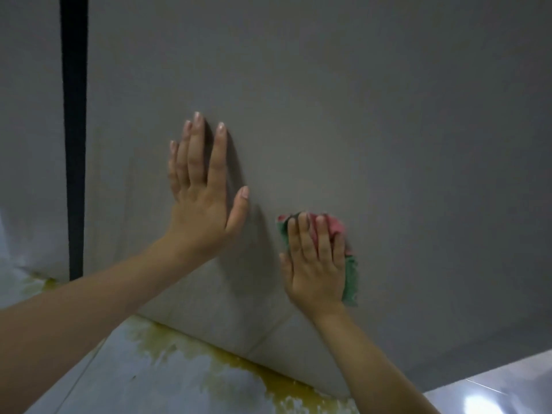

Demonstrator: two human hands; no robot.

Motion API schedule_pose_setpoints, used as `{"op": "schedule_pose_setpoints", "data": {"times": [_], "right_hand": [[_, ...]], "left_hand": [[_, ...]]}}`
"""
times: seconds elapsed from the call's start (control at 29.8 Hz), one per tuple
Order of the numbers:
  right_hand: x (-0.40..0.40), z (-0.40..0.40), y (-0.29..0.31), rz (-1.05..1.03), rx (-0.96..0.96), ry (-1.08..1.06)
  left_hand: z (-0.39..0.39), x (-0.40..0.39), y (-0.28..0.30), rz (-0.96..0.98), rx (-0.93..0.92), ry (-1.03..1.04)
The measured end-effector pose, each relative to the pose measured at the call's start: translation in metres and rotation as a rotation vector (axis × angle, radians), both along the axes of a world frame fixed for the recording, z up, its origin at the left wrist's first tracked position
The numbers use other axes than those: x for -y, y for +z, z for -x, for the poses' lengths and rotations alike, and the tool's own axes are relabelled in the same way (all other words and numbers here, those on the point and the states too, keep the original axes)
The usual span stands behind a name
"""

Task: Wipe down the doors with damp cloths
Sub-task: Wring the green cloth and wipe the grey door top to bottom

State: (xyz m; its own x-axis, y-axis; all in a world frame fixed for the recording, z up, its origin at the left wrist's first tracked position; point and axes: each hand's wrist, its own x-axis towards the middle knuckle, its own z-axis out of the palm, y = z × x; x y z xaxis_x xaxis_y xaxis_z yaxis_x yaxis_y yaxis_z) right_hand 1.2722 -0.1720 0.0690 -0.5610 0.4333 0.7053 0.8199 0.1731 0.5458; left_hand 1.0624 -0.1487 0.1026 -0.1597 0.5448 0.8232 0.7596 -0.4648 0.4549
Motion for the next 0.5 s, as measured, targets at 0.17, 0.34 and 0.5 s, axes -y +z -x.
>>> {"op": "schedule_pose_setpoints", "data": {"times": [0.17, 0.34, 0.5], "right_hand": [[0.012, -0.036, 0.011, -0.051, -0.01, -0.021], [-0.004, -0.009, 0.047, -0.183, -0.261, -0.064], [-0.011, 0.012, 0.014, -0.035, -0.066, 0.045]], "left_hand": [[-0.01, 0.012, -0.002, -0.015, -0.085, -0.036], [-0.012, 0.011, -0.004, -0.012, -0.119, -0.041], [-0.01, 0.006, -0.008, -0.034, -0.138, -0.041]]}}
